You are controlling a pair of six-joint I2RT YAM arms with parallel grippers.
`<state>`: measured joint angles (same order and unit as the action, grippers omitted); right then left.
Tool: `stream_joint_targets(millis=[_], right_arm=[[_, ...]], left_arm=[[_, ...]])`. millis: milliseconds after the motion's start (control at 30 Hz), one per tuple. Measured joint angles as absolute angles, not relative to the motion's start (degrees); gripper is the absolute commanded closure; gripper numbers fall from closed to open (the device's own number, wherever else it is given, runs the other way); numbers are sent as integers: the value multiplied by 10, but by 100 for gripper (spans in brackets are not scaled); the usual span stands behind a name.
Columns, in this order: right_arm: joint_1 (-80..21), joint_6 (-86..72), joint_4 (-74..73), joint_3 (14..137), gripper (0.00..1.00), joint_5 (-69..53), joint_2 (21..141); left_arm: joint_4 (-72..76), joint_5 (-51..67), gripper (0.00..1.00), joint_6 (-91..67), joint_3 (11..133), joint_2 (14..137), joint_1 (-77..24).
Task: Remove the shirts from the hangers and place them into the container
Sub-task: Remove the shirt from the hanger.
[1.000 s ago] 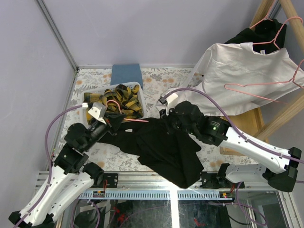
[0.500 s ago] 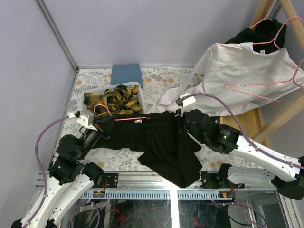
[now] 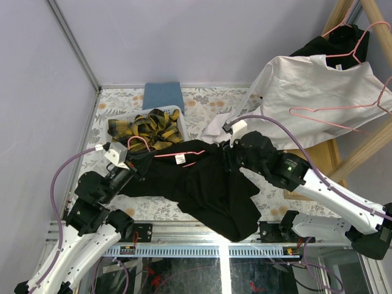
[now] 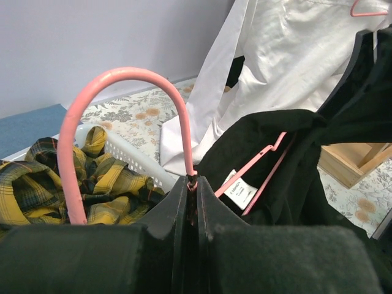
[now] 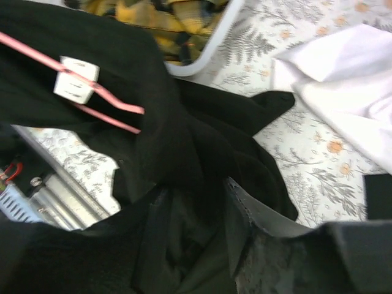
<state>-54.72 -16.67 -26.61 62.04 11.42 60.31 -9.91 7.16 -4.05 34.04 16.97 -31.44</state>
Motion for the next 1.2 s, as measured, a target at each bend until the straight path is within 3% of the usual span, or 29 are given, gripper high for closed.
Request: stream_joint_targets(millis=[133, 400, 500, 767, 967, 1200], right_arm=[[-547, -154, -265, 637, 34, 52, 591], [-547, -152, -266, 684, 31, 36, 623], [-547, -156, -267, 698, 41, 36, 652], [-547, -170, -298, 704, 88, 83, 687], [-539, -180, -312, 694, 88, 189, 670], [-493, -185, -317, 681, 83, 172, 673]], left_arm=[[-99, 80, 100, -40, 340, 181, -314], [-99, 93, 100, -40, 340, 188, -314], [-99, 99, 100, -40, 340, 192, -314], [-99, 101, 100, -39, 340, 195, -314], [-98, 104, 100, -39, 340, 192, -314], [-87, 139, 100, -40, 340, 184, -314]])
